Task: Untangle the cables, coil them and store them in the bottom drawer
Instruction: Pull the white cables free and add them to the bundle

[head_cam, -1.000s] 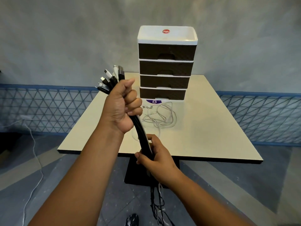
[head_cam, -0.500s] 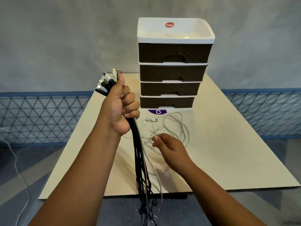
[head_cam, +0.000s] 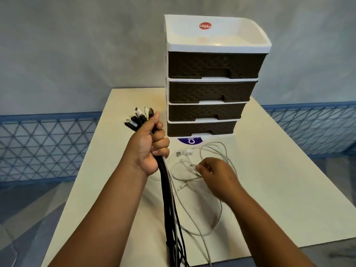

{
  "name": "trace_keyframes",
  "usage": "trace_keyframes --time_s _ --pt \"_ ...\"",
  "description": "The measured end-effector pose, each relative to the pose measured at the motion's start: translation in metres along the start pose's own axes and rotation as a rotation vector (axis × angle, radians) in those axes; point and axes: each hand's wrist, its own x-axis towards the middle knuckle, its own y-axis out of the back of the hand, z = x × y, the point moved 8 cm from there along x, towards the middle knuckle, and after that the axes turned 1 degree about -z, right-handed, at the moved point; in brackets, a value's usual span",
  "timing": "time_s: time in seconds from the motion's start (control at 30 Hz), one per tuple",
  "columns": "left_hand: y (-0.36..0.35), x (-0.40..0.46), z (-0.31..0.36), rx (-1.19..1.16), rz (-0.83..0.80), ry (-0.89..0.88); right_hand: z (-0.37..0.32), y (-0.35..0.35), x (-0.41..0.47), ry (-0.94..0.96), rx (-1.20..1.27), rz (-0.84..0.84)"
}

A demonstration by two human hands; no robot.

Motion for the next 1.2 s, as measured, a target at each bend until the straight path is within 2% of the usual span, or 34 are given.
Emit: trace_keyframes --time_s 0.1,0.27,0.37,0.57,0.67,0.83,1.0,1.1,1.2 --pt "0.004 0.003 -0.001 0.01 0.026 0.011 -0.009 0.043 0.007 -0.002 0.069 0.107" --pt "0.004 0.003 -0.003 0.031 0.047 0.029 -0.044 0.106 0.002 0.096 0.683 0.189" --pt "-0.006 0.0 -0.005 0.066 0.046 0.038 -0.073 0.114 -0.007 0.246 0.831 0.153" --pt "-0.025 -0.002 -0.013 0.108 0.021 -0.004 -0.098 0.06 -0.019 0.435 0.642 0.066" --pt "-0.027 -0.003 -0.018 0.17 0.078 -0.046 -0.097 0.045 -0.021 0.505 0.529 0.028" --pt "-0.024 -0.001 -0.019 0.143 0.128 -0.11 -0.096 0.038 -0.027 0.603 0.196 0.077" --pt "-0.027 -0.003 -0.019 0.216 0.183 -0.147 -0.101 0.042 -0.031 0.722 -0.041 0.198" --pt "-0.026 -0.002 -0.02 0.204 0.188 -0.176 -0.101 0.044 -0.032 0.734 -0.077 0.223" --pt "-0.026 0.001 -0.016 0.058 0.117 -0.216 -0.091 0.037 -0.029 0.686 0.031 0.162"
